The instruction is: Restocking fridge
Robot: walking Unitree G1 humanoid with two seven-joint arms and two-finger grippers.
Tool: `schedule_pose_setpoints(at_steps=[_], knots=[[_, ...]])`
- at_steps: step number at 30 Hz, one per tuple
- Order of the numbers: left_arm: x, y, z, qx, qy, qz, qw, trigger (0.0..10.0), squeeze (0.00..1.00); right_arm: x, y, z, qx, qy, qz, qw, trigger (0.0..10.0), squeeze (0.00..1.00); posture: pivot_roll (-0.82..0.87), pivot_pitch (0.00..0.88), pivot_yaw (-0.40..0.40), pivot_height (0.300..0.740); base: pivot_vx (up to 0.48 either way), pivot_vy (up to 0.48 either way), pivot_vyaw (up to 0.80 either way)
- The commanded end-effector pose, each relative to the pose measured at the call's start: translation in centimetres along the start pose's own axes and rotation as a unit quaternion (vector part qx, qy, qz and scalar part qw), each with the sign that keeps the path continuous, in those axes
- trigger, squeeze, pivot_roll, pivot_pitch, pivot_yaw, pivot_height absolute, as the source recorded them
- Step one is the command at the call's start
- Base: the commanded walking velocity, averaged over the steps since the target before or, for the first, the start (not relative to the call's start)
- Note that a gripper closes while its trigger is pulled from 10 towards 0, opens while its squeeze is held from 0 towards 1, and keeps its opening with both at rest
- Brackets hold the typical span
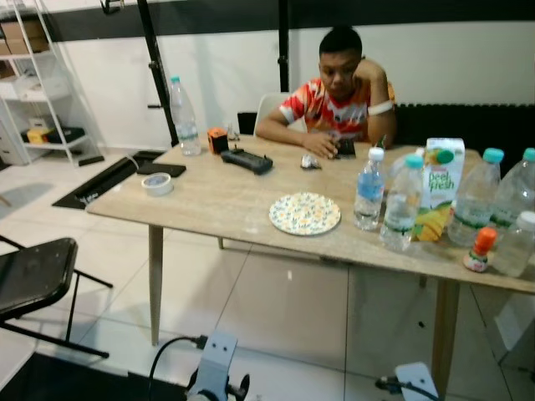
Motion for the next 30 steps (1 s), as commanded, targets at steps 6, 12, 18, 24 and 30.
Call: schedule_pose_setpoints(at_steps=[6, 12, 18, 24, 30], knots=[[0.42, -1.04, 0.95, 0.005, 0.014, 0.014, 1.000, 10.0, 0.00, 0.01, -0.18, 0.38, -0.005, 0.006, 0.002, 1.000, 10.0, 0.00, -0.05, 0.057, 0.043, 0.740, 0.000, 0.000, 0.00], [0.43, -1.22, 1.05, 0.019, 0.018, 0.021, 0.999, 10.0, 0.00, 0.03, -0.19, 0.35, -0.004, 0.007, 0.002, 1.000, 10.0, 0.00, -0.04, 0.057, 0.040, 0.740, 0.000, 0.000, 0.00], [0.42, -1.24, 1.12, 0.026, 0.020, 0.022, 0.999, 10.0, 0.00, 0.00, -0.12, 0.36, -0.003, 0.007, 0.001, 1.000, 10.0, 0.00, -0.05, 0.058, 0.039, 0.740, 0.000, 0.000, 0.00], [0.43, -1.39, 0.96, 0.036, 0.016, 0.026, 0.999, 10.0, 0.00, 0.03, -0.17, 0.31, -0.003, 0.006, 0.002, 1.000, 10.0, 0.00, -0.05, 0.059, 0.040, 0.740, 0.000, 0.240, 0.00], [0.42, -1.35, 1.00, 0.013, 0.014, 0.028, 0.999, 10.0, 0.00, 0.05, -0.26, 0.33, -0.003, 0.007, 0.003, 1.000, 10.0, 0.00, -0.05, 0.058, 0.040, 0.740, 0.000, 0.080, 0.00]])
Point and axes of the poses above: a point about 5 cm out from each wrist's last joint towards the gripper, its own x axis pointing back from the gripper into the wrist, its own y axis along the axis of the wrist's last joint, z = x × y, the point moved 2 cm from there along -x, pointing out of the wrist towards the gripper, and after that the axes turned 1 degree about -x, right-handed, at the moved point
